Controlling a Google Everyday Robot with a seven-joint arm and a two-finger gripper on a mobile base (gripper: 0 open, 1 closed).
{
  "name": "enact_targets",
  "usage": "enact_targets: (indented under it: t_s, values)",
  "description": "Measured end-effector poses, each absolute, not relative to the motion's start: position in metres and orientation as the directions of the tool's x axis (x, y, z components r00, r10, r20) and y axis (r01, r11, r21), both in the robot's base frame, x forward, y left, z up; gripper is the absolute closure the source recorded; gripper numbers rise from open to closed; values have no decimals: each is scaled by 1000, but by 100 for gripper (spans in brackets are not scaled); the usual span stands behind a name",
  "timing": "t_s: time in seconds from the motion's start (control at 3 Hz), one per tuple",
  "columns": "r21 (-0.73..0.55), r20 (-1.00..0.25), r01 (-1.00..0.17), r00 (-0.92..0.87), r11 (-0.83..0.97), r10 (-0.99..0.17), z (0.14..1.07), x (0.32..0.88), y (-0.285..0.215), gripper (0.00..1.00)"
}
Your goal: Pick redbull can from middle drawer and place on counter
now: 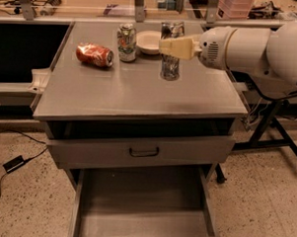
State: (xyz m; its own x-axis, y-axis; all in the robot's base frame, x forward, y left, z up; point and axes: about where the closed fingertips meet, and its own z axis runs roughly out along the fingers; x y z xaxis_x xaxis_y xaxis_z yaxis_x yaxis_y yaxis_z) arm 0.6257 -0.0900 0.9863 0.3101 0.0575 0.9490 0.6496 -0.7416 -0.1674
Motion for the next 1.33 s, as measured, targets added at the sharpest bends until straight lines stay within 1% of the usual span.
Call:
enact_targets:
  t_s: [0.33,0.67,1.0,1.33]
  values:
    - [-149,974,617,228,-773,-5,1009,642,-96,100]
    - [-149,974,617,227,-773,-6,1009,642,-96,100]
    - [-92,988,619,157,-780,8,1008,655,-92,100]
    - [33,999,599,-6,-800,37,995,688,-89,100]
